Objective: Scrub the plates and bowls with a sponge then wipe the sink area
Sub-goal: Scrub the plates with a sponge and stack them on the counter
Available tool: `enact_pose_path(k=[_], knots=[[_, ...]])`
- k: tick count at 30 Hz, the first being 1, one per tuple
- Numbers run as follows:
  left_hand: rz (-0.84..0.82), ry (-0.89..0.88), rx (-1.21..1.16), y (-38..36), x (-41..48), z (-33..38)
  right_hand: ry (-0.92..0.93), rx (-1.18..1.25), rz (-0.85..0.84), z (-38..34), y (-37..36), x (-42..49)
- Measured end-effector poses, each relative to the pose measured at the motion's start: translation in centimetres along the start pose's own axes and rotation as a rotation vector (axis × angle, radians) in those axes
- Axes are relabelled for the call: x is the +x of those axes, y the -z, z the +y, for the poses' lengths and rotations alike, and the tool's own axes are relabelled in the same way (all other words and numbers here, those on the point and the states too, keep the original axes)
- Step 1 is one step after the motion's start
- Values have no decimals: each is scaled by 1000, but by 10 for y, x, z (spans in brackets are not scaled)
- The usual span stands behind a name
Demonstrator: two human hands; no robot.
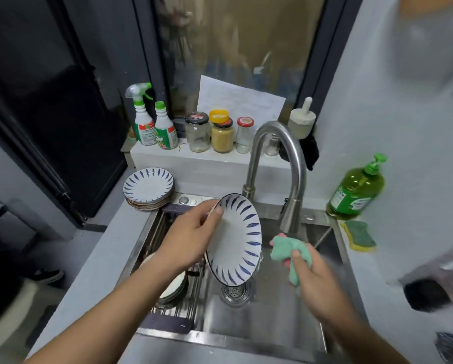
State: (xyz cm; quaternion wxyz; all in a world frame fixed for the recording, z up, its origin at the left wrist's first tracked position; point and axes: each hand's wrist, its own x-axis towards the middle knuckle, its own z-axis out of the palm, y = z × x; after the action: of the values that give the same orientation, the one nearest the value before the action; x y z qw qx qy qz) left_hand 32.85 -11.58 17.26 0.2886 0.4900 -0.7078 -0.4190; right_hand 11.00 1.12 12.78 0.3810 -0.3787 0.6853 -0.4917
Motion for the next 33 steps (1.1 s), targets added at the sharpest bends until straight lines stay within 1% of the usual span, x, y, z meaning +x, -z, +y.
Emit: enact_pose_path(k=[3, 6, 10, 13, 16, 17, 18, 21, 22, 23, 25, 27, 28, 30, 33], knots=[[45, -56, 144, -16, -15, 20, 37, 31, -30, -4, 24, -2], [55, -64, 166, -28, -28, 38, 77, 26, -61, -6, 38, -2], [83, -63, 208, -35, -43, 48, 68, 66, -87, -6, 44, -6], [86, -45, 159, -39, -50, 53, 128, 50, -126, -10, 49, -12], [100, 35, 46, -39, -55, 59, 222, -23, -183, -25, 47, -21], [98, 51, -12, -40, -58, 61, 270, -88, -195, -30, 44, -22], [102, 57, -81, -40, -62, 67, 310, -220, -213, -36, 40, -24], [92, 56, -314, -47, -71, 75, 457, -786, -292, -47, 24, -30], [96, 58, -380, -47, -75, 77, 493, -908, -280, -48, 20, -34], [117, 67, -438, -48, -77, 74, 514, -988, -248, -48, 17, -37], [158, 85, -537, -47, -77, 71, 488, -1066, -155, -53, 16, -45], [165, 84, -595, -47, -79, 70, 438, -1070, -95, -62, 12, -46], [152, 85, -609, -49, -79, 71, 424, -1038, -107, -68, 7, -46], [144, 89, -605, -50, -78, 77, 459, -930, -225, -82, -6, -49], [185, 96, -640, -41, -66, 78, 636, -814, -432, -93, -12, -58]])
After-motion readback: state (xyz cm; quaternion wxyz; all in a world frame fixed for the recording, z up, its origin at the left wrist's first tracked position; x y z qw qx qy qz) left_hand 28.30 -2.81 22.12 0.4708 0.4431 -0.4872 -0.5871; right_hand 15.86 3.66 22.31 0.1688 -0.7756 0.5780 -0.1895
